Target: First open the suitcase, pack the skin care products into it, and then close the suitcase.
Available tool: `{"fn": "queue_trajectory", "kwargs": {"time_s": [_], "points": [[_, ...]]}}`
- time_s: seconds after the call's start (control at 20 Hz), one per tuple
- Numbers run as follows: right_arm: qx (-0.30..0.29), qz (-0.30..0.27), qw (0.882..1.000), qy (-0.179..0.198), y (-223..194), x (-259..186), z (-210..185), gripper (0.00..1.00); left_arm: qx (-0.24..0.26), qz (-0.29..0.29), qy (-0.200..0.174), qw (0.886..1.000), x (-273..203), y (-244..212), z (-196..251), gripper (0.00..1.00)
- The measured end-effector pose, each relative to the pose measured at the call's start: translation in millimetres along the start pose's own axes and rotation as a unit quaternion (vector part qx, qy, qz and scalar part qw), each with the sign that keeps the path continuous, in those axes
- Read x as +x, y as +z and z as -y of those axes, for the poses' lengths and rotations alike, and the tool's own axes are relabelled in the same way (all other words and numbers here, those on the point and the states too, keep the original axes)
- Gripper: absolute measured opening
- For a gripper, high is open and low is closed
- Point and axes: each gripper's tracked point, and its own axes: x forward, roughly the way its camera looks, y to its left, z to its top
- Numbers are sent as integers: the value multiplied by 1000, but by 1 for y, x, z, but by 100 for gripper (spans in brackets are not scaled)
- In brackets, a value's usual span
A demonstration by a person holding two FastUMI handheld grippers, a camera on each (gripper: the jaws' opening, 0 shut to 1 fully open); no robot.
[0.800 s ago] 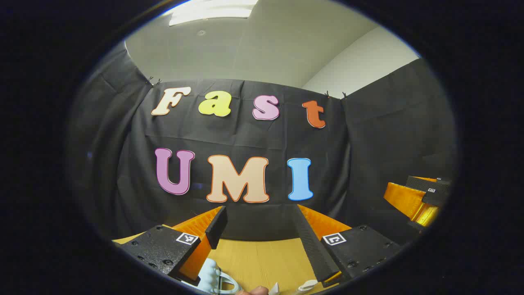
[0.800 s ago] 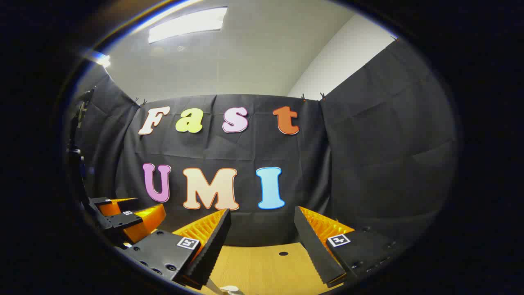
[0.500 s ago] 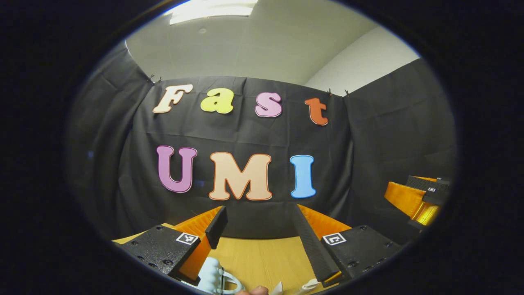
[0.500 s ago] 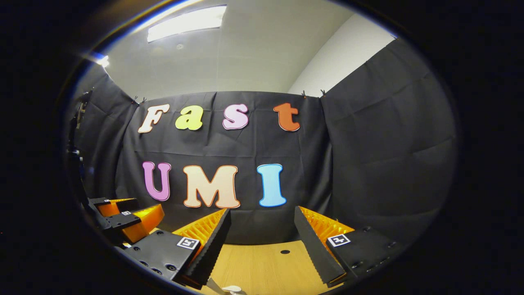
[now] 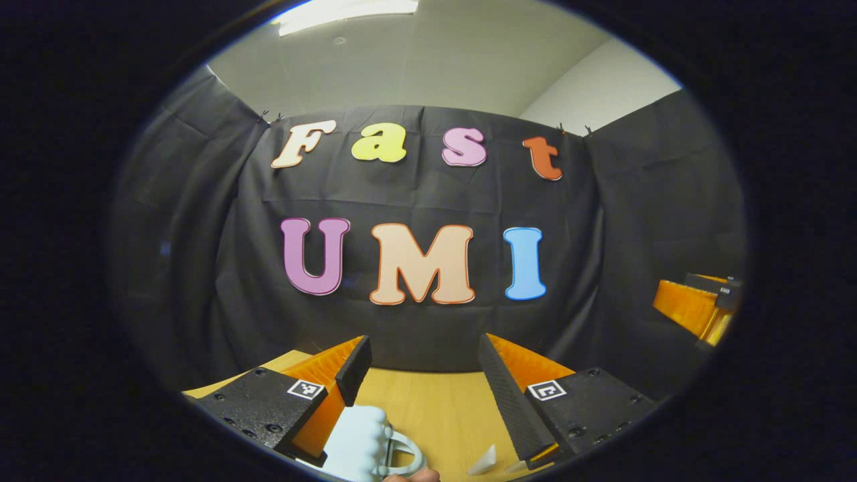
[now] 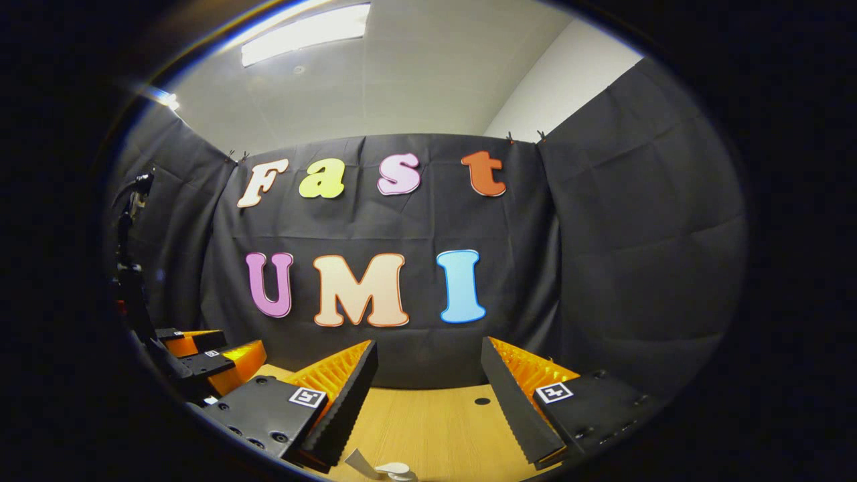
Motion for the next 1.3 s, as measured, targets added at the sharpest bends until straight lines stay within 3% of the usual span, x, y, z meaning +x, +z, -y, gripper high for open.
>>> {"fn": "queue_trajectory", "kwargs": {"time_s": [0.3, 0.7, 1.3], "points": [[-13, -27, 1000, 4, -18, 3, -5, 98, 12, -104, 10, 994, 11, -85, -15, 95], [-30, -67, 997, -18, -41, -7, 8, 98, 1, -226, -11, 974, 22, -180, -5, 95], [-52, -98, 994, -24, -61, -18, 14, 98, 4, -362, 3, 932, 21, -272, 3, 96]]}}
